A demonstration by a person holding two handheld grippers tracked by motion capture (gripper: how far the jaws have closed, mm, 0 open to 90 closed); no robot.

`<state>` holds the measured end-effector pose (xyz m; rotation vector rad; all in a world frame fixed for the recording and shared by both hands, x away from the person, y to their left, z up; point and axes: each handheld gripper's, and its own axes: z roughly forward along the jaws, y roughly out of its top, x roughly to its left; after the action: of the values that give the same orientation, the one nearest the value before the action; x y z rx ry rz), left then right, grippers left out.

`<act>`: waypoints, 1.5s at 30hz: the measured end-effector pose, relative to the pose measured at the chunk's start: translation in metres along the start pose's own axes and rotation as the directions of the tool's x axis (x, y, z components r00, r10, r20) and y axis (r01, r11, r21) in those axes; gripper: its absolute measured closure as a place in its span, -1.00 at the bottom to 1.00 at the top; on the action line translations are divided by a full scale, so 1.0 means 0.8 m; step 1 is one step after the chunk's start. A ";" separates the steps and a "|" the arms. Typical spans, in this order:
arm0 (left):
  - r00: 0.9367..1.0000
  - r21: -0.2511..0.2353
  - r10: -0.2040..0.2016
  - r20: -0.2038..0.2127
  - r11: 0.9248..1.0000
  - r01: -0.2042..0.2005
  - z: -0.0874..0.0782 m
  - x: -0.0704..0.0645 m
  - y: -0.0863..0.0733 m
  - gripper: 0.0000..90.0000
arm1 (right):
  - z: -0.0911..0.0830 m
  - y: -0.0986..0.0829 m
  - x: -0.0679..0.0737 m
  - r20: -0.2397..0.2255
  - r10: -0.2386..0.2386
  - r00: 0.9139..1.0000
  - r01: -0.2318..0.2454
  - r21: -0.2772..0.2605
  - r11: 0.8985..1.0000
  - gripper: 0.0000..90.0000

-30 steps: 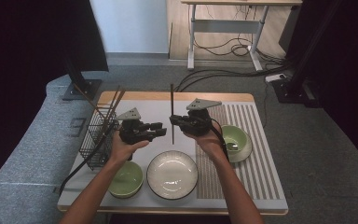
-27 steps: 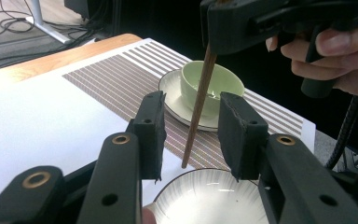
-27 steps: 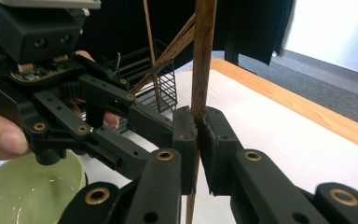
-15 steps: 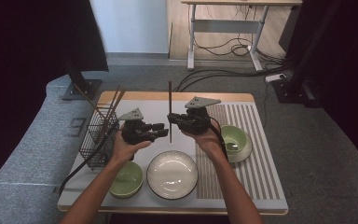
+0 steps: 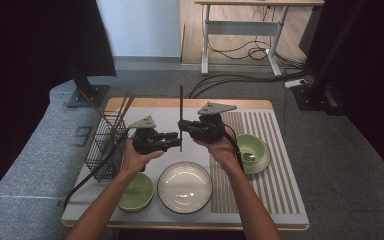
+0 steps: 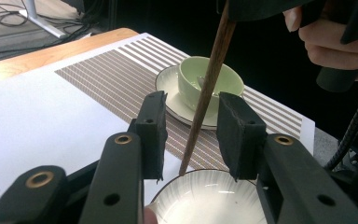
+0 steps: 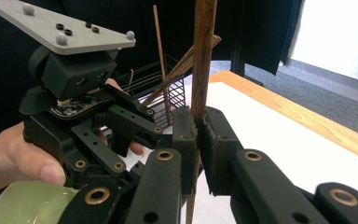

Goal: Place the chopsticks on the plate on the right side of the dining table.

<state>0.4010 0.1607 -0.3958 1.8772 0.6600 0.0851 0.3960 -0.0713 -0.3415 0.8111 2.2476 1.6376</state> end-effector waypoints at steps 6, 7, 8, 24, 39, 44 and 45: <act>1.000 0.012 0.000 0.001 1.000 0.000 0.005 0.001 -0.002 0.45 | 0.001 0.000 0.001 -0.007 0.005 1.000 -0.005 -0.008 1.000 0.87; 1.000 0.015 0.001 0.001 1.000 -0.001 0.006 0.001 -0.002 0.46 | 0.001 0.000 0.001 -0.008 0.005 1.000 -0.005 -0.007 1.000 0.87; 1.000 0.018 0.001 0.000 1.000 -0.001 0.006 0.001 -0.003 0.48 | 0.001 0.000 0.001 -0.009 0.004 1.000 -0.004 -0.004 1.000 0.87; 1.000 0.067 0.016 0.003 0.998 -0.016 0.010 0.000 -0.005 0.83 | 0.006 -0.004 -0.001 -0.018 0.011 1.000 -0.011 0.014 1.000 0.87; 0.998 0.119 0.050 -0.024 0.992 -0.047 -0.005 -0.002 -0.002 0.92 | 0.009 -0.015 -0.007 -0.006 0.018 1.000 -0.018 0.026 0.999 0.68; 0.998 0.165 0.046 -0.038 0.986 -0.039 -0.007 -0.002 -0.001 0.92 | 0.007 -0.020 -0.010 0.016 0.011 1.000 -0.011 0.037 0.999 0.61; 0.998 0.177 0.048 -0.040 0.983 -0.041 -0.007 -0.002 -0.002 0.92 | 0.005 -0.021 -0.011 0.019 0.011 1.000 -0.012 0.036 0.999 0.60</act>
<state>0.3975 0.1650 -0.3944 2.0656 0.6740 0.1002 0.4006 -0.0765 -0.3598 0.8465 2.2704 1.5919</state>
